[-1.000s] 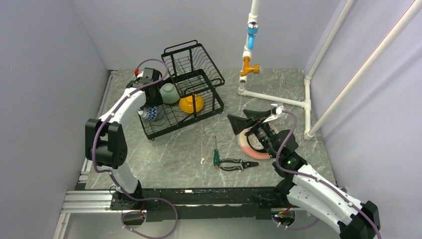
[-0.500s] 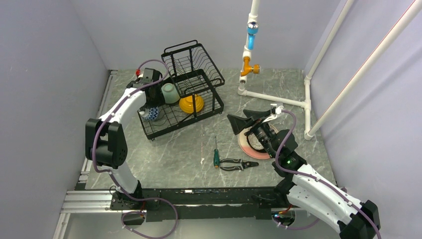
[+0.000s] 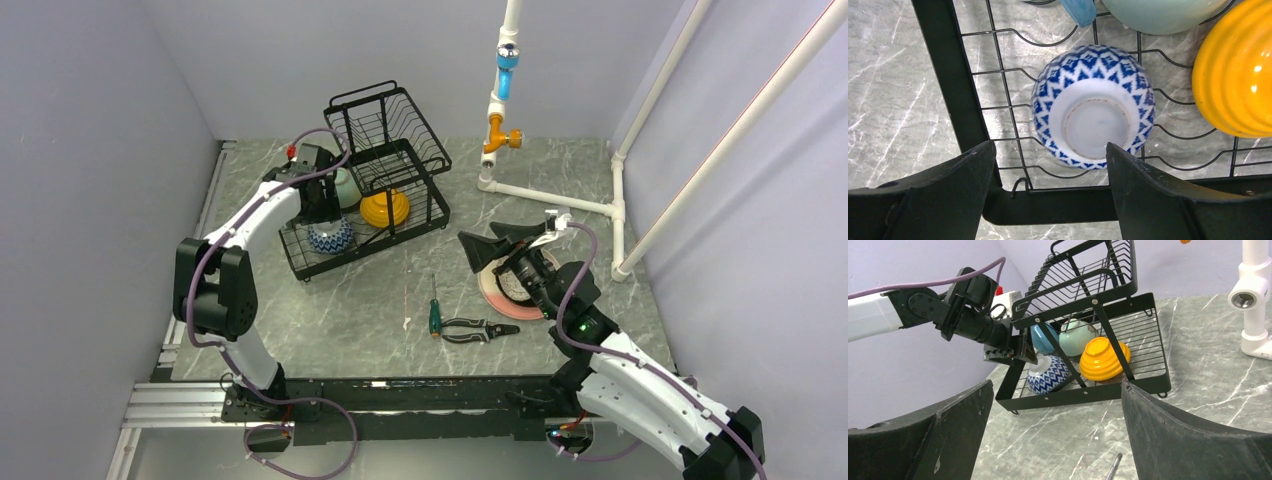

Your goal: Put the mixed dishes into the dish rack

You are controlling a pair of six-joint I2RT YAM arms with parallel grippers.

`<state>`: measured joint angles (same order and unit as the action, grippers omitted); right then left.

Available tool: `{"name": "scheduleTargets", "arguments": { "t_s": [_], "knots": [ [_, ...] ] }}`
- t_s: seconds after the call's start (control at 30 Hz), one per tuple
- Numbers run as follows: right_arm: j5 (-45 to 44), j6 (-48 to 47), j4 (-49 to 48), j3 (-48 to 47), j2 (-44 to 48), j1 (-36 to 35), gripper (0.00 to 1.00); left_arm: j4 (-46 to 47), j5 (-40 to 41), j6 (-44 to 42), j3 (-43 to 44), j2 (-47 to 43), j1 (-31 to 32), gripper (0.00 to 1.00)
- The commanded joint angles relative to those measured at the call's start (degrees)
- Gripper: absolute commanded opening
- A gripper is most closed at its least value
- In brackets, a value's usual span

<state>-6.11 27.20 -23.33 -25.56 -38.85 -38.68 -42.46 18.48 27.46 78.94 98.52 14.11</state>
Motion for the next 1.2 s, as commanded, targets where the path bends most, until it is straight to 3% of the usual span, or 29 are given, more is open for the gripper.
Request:
{"name": "scheduleTargets", "arguments": {
  "t_s": [0.0, 0.2, 0.5, 0.77, 0.93, 1.17],
  "knots": [
    [-0.64, -0.01, 0.52, -1.71, 1.91, 0.10, 1.00, 1.97, 1.57, -1.91, -0.71, -4.91, 0.94, 0.86],
    [-1.08, -0.24, 4.05, -3.20, 0.19, 0.11, 1.00, 5.06, 1.15, -3.35, -2.43, -9.92, 1.35, 0.90],
    [-4.32, 0.92, 11.14, -4.31, -5.08, 0.09, 1.00, 16.73, -1.58, -7.58, -11.10, -25.81, 1.30, 0.99],
    [-16.54, 4.33, 25.19, -8.28, -12.41, 0.54, 1.00, 27.94, -8.15, -9.31, -19.17, -36.94, 1.33, 0.99],
    [-21.16, 10.13, 36.65, -13.16, -20.74, 5.35, 1.00, 32.15, -12.68, -9.63, -21.61, -40.02, 1.29, 0.99],
    [-16.65, 15.34, 38.68, -11.99, -23.45, 17.42, 1.00, 34.03, -14.91, -10.79, -22.41, -40.76, 1.85, 0.99]
  ]
}}
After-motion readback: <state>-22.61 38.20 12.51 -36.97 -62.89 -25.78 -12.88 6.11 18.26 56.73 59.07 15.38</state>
